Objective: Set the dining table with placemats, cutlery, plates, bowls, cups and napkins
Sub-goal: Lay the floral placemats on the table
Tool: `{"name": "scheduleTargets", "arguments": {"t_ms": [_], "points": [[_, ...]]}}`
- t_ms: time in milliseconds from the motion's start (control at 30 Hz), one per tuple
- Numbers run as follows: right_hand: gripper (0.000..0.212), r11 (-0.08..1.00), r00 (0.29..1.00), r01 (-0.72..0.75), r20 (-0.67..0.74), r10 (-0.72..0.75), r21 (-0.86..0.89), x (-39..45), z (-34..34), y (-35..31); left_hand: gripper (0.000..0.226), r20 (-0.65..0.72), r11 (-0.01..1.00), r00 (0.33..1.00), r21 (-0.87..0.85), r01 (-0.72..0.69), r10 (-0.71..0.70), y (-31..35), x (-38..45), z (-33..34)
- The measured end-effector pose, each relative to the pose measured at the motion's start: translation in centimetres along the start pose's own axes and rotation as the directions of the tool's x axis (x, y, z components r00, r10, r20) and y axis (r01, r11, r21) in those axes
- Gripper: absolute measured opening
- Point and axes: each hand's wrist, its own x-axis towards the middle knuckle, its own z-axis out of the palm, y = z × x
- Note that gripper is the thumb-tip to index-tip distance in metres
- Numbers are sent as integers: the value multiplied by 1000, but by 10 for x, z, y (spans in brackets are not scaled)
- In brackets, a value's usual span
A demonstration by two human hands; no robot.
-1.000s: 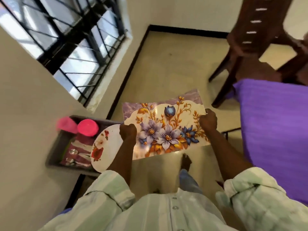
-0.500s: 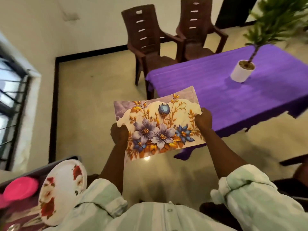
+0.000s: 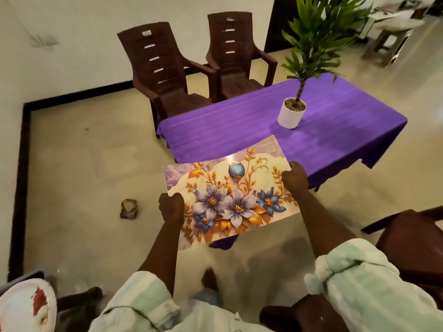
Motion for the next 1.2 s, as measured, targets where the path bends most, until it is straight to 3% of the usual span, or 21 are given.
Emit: {"name": "scheduleTargets", "arguments": {"t_ms": [133,300,700,833,967,1200], "points": [[22,997,997,83,11,-83,11,67,-12,-11,49,39,998,999,-60,16,-13,31,36,47],[14,997,996,69,51,-70,17,124,-11,-29,47,51,998,997,-30,60,-59,54,62,94],[18,997,970,43,243,-26,-62,209,22,-10,43,21,981,982,-50,188,-188,37,57,130],[21,998,953,24,302,-4,-61,242,38,20,49,-25,988,991,-85,130,-133,30,36,141],[16,996,934,55,357,-28,-66,269,39,31,29,-81,989,988,-82,122,-129,26,16,152],[12,998,919,57,391,-46,-17,278,40,36,22,-241,971,952,100,216,-187,34,-9,166]]}}
